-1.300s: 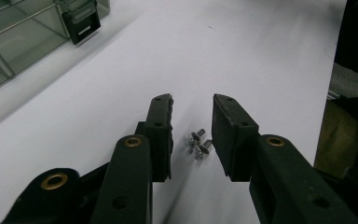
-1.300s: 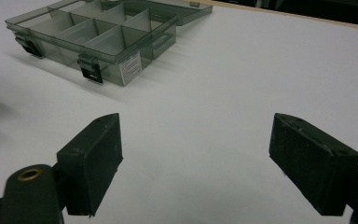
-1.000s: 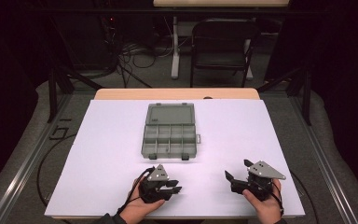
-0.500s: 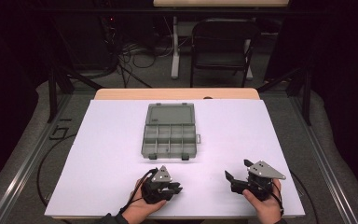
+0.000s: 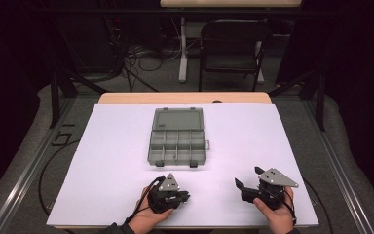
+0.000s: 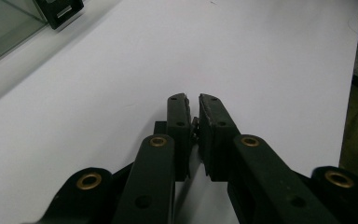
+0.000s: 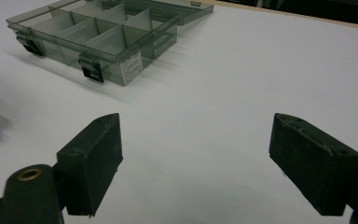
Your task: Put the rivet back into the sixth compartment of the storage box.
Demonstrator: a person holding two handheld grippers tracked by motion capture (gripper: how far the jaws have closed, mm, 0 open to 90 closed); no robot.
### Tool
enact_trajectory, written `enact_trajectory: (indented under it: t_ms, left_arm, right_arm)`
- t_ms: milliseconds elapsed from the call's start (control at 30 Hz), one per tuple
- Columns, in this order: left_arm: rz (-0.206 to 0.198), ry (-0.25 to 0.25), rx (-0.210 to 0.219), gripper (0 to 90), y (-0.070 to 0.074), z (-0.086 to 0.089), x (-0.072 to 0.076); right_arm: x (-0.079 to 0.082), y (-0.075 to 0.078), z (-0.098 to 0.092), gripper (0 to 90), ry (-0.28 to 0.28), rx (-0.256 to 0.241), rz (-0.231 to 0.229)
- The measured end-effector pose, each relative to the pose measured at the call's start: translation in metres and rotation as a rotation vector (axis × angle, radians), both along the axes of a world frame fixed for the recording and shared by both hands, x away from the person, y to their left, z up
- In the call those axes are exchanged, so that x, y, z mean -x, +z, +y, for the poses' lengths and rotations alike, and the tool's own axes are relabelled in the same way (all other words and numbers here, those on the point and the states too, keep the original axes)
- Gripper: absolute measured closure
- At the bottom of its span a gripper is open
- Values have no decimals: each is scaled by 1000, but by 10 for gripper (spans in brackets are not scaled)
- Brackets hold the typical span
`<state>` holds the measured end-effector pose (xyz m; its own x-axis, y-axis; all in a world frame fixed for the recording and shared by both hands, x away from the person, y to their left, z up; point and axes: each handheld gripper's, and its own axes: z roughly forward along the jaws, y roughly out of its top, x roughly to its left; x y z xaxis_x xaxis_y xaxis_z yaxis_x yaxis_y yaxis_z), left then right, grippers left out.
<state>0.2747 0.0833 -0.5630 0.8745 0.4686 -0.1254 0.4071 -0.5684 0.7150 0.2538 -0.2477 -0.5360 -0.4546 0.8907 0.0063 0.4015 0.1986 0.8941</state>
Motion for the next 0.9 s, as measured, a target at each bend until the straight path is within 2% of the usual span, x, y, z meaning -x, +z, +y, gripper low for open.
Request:
enact_trajectory:
  t_ms: [233, 633, 900]
  left_arm:
    - [4, -2, -2, 835, 2, 1, -1]
    - [-13, 51, 64, 837, 15, 13, -4]
    - [-28, 82, 89, 837, 22, 22, -9]
  right_arm:
    - [0, 0, 0, 168, -1, -1, 0]
    - [0, 0, 0, 168, 0, 0, 0]
    - [0, 0, 0, 168, -1, 2, 0]
